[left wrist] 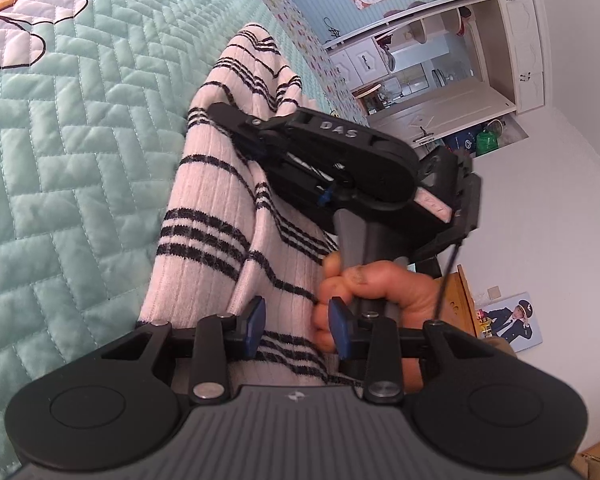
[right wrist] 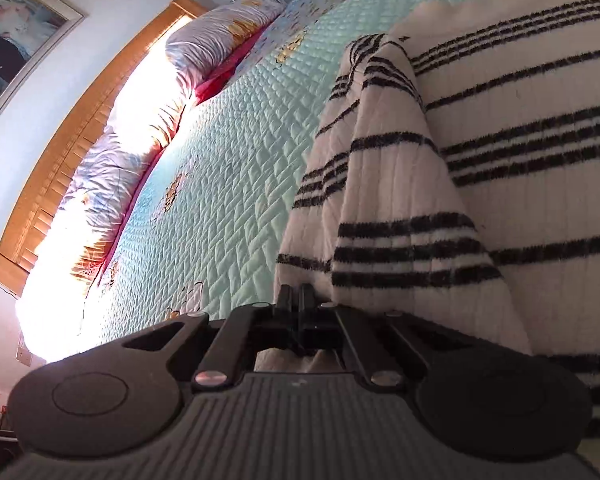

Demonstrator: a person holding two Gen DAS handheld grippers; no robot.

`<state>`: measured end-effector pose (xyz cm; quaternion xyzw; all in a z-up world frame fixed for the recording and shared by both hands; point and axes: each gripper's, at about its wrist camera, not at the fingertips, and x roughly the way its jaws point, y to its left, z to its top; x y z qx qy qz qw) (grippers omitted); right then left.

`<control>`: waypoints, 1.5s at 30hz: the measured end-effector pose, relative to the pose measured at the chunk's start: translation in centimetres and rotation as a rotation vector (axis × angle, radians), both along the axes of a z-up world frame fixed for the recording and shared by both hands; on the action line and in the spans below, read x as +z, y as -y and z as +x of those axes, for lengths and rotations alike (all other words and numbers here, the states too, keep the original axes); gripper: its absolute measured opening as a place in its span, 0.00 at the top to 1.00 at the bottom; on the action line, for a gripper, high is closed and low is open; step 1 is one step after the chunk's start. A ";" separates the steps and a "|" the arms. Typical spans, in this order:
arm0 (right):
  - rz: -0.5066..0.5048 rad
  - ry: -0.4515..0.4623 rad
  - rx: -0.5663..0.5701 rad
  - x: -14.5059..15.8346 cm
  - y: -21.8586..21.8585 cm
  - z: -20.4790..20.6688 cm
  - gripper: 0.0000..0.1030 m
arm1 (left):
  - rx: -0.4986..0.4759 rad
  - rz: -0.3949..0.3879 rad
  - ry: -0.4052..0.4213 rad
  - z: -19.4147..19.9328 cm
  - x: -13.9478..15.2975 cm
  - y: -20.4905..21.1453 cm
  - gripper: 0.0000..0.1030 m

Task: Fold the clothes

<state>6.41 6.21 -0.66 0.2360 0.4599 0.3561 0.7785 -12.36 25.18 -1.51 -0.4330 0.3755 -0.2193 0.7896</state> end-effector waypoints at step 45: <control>0.490 -0.105 -1.244 -3.6 43.8 -29.0 0.40 | -0.176 0.632 -0.049 0.6 11.5 28.3 0.41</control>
